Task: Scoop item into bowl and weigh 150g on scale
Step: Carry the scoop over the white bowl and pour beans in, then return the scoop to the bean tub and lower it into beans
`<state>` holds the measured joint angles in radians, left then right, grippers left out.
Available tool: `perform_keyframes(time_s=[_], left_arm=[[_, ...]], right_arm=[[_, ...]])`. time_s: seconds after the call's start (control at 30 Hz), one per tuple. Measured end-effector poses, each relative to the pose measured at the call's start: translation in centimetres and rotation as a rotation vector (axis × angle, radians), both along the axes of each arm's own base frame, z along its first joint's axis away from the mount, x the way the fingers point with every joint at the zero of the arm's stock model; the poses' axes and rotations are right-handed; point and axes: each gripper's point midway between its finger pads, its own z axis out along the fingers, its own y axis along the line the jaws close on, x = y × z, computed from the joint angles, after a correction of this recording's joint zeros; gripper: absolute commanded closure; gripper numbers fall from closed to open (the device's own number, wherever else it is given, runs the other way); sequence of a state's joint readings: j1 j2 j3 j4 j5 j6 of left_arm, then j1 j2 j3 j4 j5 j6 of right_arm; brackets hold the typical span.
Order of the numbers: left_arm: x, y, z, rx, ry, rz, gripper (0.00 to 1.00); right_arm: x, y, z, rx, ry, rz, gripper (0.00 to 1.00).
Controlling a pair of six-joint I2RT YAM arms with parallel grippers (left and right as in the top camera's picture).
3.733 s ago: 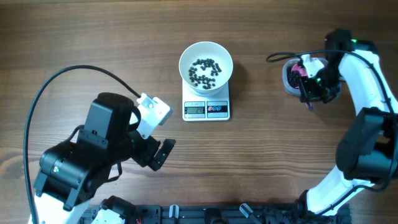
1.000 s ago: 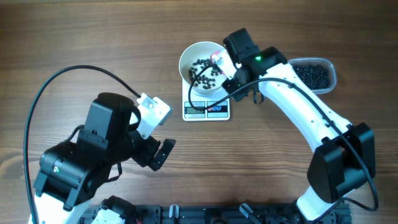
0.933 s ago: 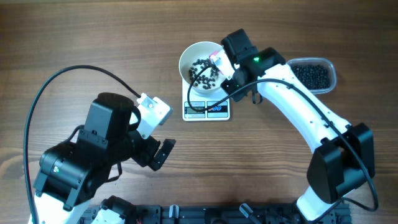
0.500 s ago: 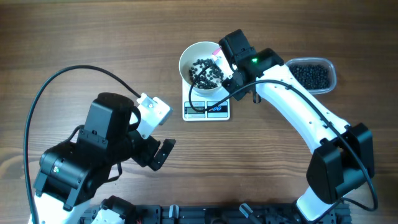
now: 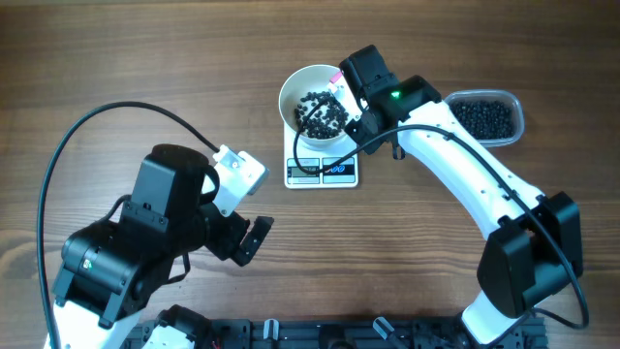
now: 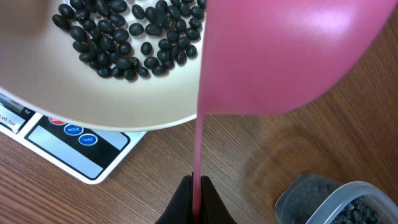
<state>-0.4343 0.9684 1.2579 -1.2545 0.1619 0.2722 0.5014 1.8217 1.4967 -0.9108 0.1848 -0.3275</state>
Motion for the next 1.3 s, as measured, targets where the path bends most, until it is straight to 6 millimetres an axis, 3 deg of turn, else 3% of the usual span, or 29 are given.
perform_keyframes(time_s=[0.23,0.37,0.5,0.7,0.83,0.93,1.07,1.2,1.3], left_arm=[[0.0,0.0,0.0,0.0,0.0,0.0,0.0],[0.0,0.0,0.0,0.0,0.0,0.0,0.0],[0.0,0.0,0.0,0.0,0.0,0.0,0.0],[0.0,0.0,0.0,0.0,0.0,0.0,0.0],[0.0,0.0,0.0,0.0,0.0,0.0,0.0],[0.0,0.0,0.0,0.0,0.0,0.0,0.0],[0.0,0.0,0.0,0.0,0.0,0.0,0.0],[0.0,0.0,0.0,0.0,0.0,0.0,0.0],[0.0,0.0,0.0,0.0,0.0,0.0,0.0]], right_arm=[[-0.1,-0.1,2.0,0.023,-0.042,0.0,0.96],[-1.1,-1.6,3.5,0.019,-0.034,-0.022,0.96],[-2.0,-5.9,4.5,0.004,0.007,-0.128,0.96],[-3.4,-14.9,4.8,-0.017,0.09,-0.389,0.96],[-4.1,-19.4,4.6,-0.013,0.123,-0.523,0.95],[-4.3,-21.4,4.6,0.005,0.127,-0.587,0.96],[-4.5,-23.1,4.1,0.035,0.137,-0.642,0.96],[-4.3,-22.7,2.2,0.078,0.205,-0.645,0.95],[-4.4,-22.1,0.8,0.101,0.255,-0.639,0.88]])
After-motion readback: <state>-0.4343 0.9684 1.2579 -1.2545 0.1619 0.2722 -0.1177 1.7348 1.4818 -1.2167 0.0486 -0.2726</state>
